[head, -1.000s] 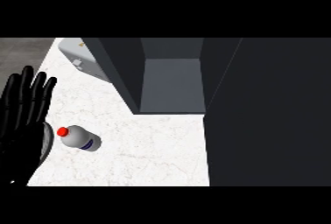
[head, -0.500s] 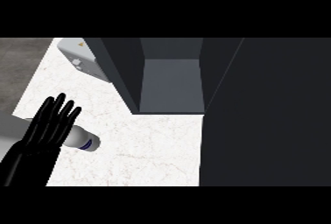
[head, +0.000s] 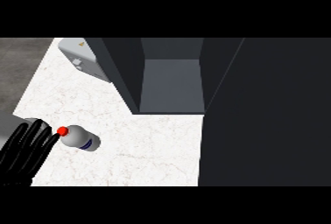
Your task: Pick up the bottled water, place it into the cabinet and close the cabinet
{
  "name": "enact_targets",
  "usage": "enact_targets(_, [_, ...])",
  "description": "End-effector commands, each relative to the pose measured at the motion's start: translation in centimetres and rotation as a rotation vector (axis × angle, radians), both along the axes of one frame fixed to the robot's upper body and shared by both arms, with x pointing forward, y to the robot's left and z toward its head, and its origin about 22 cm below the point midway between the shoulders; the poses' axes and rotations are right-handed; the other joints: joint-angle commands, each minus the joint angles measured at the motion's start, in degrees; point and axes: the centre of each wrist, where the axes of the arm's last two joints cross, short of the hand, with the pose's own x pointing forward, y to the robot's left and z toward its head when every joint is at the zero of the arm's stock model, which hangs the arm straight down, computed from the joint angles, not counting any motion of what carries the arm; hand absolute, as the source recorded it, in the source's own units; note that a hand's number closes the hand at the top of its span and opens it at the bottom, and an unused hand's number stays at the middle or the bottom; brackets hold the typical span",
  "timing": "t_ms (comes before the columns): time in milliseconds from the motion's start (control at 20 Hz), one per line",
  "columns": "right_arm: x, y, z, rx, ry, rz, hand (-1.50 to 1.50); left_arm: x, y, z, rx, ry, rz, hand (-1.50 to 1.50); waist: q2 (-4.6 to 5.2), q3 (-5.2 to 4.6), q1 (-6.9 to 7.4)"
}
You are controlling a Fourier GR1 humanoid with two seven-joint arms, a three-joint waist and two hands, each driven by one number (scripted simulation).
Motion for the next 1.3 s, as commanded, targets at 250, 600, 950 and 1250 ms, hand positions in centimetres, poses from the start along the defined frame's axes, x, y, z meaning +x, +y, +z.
enact_targets(250, [-0.3,-0.3,-2.3,-0.009,0.001,0.006,-1.5,-3.3,0.8,0.4,0.028,0.015,0.008,-1.5,0.02,0.0,0.23])
enact_targets(600, [-3.1,-0.5,-0.5,-0.014,-0.003,0.023,-1.5,-2.0,3.5,-1.8,0.026,-0.042,0.037,-1.5,0.03,-0.02,-0.23])
enact_targets(950, [-2.5,0.1,-2.9,-0.021,-0.014,0.022,-1.5,-2.8,6.4,-4.7,0.001,-0.028,0.099,-1.5,0.03,-0.03,-0.09])
enact_targets(1250, [-2.1,-0.3,-2.5,-0.014,-0.01,0.014,-1.5,2.0,8.8,-5.5,0.039,-0.025,0.124,-1.5,0.15,-0.03,-0.42])
